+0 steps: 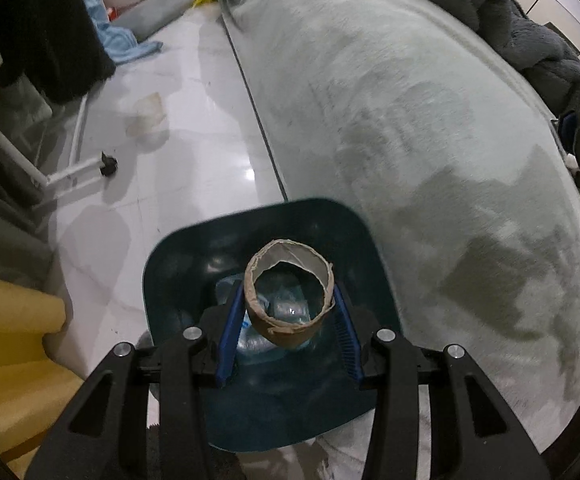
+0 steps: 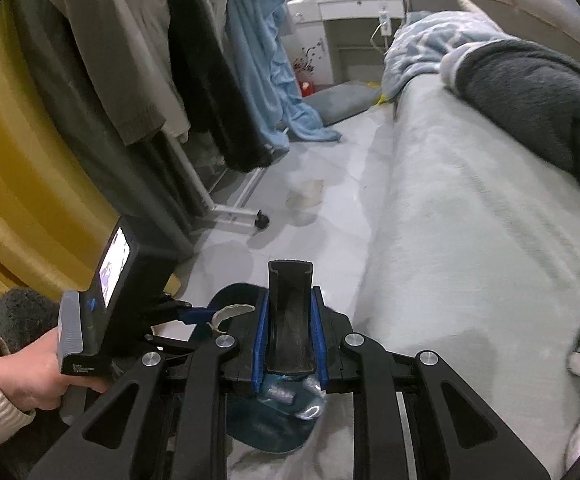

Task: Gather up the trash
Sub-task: 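Open both tools to drop the tape core and black clip into the bin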

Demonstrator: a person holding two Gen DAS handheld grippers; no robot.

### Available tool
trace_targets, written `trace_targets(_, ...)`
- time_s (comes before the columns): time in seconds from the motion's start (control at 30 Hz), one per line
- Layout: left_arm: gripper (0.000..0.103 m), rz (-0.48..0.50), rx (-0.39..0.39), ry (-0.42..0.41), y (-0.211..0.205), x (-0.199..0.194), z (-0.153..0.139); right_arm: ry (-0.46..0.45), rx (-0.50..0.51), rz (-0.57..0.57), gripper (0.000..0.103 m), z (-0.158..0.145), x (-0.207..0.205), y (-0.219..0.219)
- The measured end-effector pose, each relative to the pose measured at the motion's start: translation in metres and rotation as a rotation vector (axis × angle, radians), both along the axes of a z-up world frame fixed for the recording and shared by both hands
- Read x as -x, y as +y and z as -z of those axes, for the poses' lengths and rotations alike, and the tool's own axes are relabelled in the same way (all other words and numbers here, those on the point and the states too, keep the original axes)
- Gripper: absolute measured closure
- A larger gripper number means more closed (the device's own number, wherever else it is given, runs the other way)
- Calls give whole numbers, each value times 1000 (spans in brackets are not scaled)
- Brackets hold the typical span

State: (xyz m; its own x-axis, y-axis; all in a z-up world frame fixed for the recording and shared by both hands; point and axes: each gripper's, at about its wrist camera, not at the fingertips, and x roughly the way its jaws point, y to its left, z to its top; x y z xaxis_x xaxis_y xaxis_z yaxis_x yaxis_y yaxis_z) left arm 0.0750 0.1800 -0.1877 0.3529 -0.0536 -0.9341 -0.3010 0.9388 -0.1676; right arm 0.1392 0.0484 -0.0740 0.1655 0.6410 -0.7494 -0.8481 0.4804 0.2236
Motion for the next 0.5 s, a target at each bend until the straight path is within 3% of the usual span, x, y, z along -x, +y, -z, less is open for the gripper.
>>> trace_targets(0.5,53,-2,102,156,27,20,30,104,119,-55,83,46,6,50)
